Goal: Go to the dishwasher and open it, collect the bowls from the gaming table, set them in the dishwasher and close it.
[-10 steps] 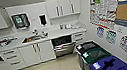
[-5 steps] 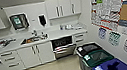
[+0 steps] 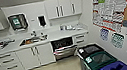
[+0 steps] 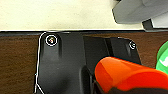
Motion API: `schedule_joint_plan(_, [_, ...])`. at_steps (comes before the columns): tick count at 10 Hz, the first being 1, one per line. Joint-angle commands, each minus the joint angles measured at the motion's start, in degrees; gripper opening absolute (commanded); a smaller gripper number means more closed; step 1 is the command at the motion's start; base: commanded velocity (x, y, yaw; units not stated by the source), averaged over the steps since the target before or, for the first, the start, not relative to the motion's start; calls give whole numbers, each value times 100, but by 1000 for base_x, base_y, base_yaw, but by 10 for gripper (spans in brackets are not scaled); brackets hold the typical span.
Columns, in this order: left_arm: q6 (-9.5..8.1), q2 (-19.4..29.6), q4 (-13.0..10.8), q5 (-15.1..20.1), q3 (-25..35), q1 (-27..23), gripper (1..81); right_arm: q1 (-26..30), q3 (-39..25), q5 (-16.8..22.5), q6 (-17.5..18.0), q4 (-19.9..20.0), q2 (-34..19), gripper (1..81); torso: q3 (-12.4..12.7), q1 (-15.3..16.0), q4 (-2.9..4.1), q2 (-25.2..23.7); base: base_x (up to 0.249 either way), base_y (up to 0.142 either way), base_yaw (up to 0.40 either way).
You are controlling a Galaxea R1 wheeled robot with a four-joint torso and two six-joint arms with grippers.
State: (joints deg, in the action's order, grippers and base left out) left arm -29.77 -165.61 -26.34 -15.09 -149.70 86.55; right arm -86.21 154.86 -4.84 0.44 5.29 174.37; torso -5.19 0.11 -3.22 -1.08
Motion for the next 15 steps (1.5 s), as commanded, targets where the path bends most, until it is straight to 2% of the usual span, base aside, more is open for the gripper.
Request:
schedule_joint_plan(1, [6, 80, -29, 173, 2, -222, 10, 222, -44, 326, -35, -72, 47, 10, 0, -2, 0, 0, 98, 80, 0])
schedule_joint_plan(15, [6, 80, -29, 173, 2, -222, 10, 214, -44, 335, -35, -81, 56, 10, 0, -4, 0, 0, 98, 81, 0])
